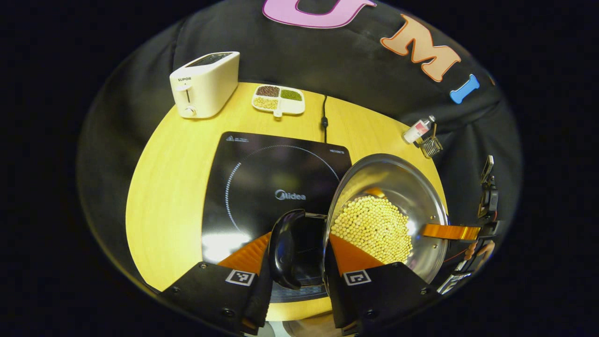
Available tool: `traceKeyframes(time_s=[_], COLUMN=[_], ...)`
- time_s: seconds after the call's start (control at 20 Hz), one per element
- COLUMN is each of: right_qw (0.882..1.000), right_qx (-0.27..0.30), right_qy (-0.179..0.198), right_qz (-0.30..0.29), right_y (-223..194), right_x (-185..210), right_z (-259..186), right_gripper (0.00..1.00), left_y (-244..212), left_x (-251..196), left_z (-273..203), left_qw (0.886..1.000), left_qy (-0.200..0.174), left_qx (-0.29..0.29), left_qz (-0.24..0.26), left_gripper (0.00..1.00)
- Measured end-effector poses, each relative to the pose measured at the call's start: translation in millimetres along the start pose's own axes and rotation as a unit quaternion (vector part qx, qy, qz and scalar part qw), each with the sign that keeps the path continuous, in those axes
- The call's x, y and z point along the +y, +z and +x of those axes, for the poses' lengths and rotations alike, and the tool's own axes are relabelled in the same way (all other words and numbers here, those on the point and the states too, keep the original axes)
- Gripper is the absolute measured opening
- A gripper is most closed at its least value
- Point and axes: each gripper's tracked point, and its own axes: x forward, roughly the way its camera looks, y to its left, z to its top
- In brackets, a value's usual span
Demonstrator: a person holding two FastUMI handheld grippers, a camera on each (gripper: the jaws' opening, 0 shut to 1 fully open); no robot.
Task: First push the handle of the pot to place it horizontally, then grasp the pot with both hands and set it on the induction cooktop.
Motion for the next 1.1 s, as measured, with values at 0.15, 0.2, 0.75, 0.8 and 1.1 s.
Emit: traceKeyframes(time_s=[0.15, 0.2, 0.75, 0.8, 1.1], right_qw=[1.0, 1.0, 1.0, 1.0, 0.999], right_qx=[-0.006, -0.007, -0.017, -0.021, -0.038], right_qy=[-0.002, -0.003, -0.015, -0.013, -0.016], right_qz=[0.006, 0.007, -0.009, -0.007, -0.007], right_y=[1, 1, 14, 17, 25], right_x=[23, 29, 80, 84, 97], right_z=[13, 17, 71, 74, 90], right_gripper=[0.52, 0.52, 0.46, 0.46, 0.46], left_y=[12, 15, 41, 45, 62], left_x=[24, 30, 97, 100, 115], left_z=[0, 1, 18, 19, 29], left_qw=[1.0, 1.0, 0.999, 0.999, 0.997], left_qy=[0.004, 0.006, 0.036, 0.037, 0.044], left_qx=[0.0, 0.001, -0.012, -0.018, -0.036], left_qz=[0.01, 0.013, 0.019, 0.021, 0.048], left_gripper=[0.55, 0.55, 0.54, 0.53, 0.56])
